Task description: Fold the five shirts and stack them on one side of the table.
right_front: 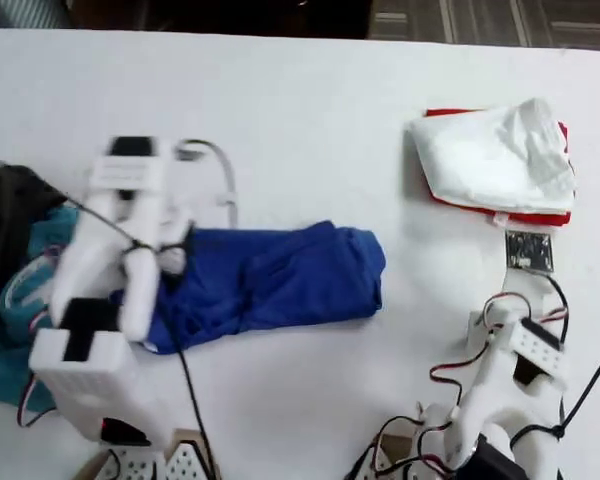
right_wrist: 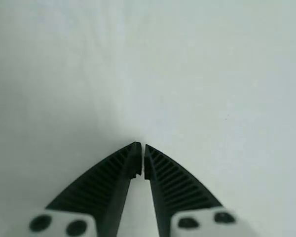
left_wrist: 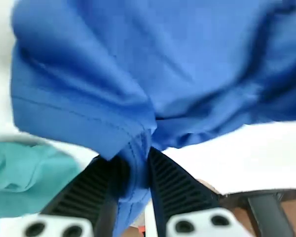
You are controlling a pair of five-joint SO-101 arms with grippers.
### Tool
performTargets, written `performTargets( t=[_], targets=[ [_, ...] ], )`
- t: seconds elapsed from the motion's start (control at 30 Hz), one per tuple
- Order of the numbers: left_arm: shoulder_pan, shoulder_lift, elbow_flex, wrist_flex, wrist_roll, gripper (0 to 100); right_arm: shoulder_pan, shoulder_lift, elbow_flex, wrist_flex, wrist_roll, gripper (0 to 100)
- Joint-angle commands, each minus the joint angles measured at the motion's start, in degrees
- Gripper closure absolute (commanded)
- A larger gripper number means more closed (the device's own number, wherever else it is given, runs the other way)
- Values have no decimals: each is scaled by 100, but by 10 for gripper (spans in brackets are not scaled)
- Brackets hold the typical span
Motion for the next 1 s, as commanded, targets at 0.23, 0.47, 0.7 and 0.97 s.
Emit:
performTargets(
  t=[0.23, 0.47, 0.7, 0.97],
  targets=[
    [1820, -114, -848, 167, 0, 974, -4, -251, 44, -251, -167, 979],
    [2356, -105, -1086, 158, 229, 974, -4, -251, 44, -251, -158, 979],
    [2690, -35, -1033, -193, 202, 974, -4, -251, 44, -259, -158, 979],
    [1688, -97, -532, -1204, 193, 974, -4, -251, 44, -259, -158, 979]
  ],
)
